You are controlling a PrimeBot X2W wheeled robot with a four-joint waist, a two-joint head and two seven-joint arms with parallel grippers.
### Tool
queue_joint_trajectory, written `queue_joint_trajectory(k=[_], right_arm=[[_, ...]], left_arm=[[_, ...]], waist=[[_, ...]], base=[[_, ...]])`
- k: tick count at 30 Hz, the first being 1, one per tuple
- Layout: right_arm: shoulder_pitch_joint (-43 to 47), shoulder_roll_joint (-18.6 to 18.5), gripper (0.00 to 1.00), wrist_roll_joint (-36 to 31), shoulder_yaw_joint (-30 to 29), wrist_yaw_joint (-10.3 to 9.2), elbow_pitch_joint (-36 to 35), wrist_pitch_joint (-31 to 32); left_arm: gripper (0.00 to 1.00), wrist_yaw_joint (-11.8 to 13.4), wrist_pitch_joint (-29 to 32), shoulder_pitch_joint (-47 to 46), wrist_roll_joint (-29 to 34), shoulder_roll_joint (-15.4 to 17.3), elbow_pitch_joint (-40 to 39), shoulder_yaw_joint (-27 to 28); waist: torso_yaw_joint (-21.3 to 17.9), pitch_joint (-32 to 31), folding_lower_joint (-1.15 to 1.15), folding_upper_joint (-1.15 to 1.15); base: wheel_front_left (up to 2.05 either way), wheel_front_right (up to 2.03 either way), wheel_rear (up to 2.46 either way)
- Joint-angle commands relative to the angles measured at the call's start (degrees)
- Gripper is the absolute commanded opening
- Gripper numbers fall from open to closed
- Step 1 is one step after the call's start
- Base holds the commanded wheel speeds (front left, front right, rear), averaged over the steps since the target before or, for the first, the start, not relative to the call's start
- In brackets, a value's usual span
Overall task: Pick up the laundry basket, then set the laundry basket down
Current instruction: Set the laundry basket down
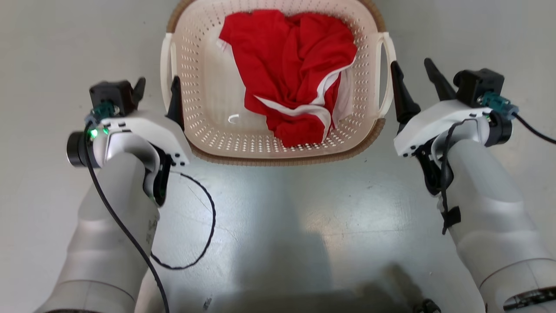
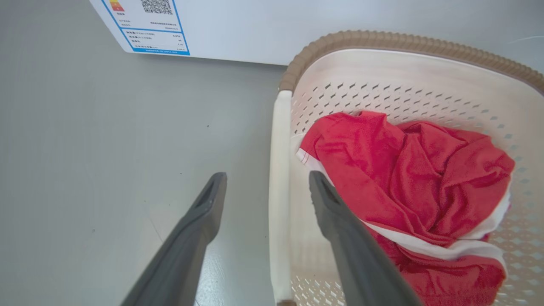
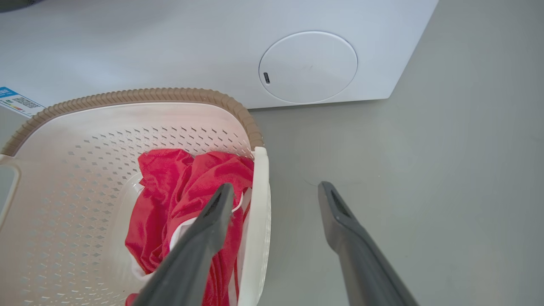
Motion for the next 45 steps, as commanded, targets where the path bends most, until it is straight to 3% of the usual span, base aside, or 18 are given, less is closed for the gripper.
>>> queue_joint_trajectory(k=[1,20,45], right_arm=[[2.91,0.74,1.00,0.26,1.06,0.11,-0.84,-0.79],[13.15,0.74,1.00,-4.75,-0.39,0.11,-2.77,-0.79],[27.87,0.74,1.00,-10.80,-6.98,0.11,-18.14,-0.79]], left_arm=[[1.00,-0.21,-0.35,2.81,-0.25,1.36,-0.62,1.32],[1.00,-1.41,-0.35,14.79,-1.77,-1.63,-4.23,4.83],[1.00,-2.80,-0.35,32.52,0.62,-2.13,-22.59,8.99]], waist=[[0.05,-1.33,-0.01,0.00],[1.88,-21.26,-0.01,0.00],[3.29,-38.89,-0.01,0.00]], base=[[0.00,0.00,0.00],[0.00,0.00,0.00],[0.00,0.00,0.00]])
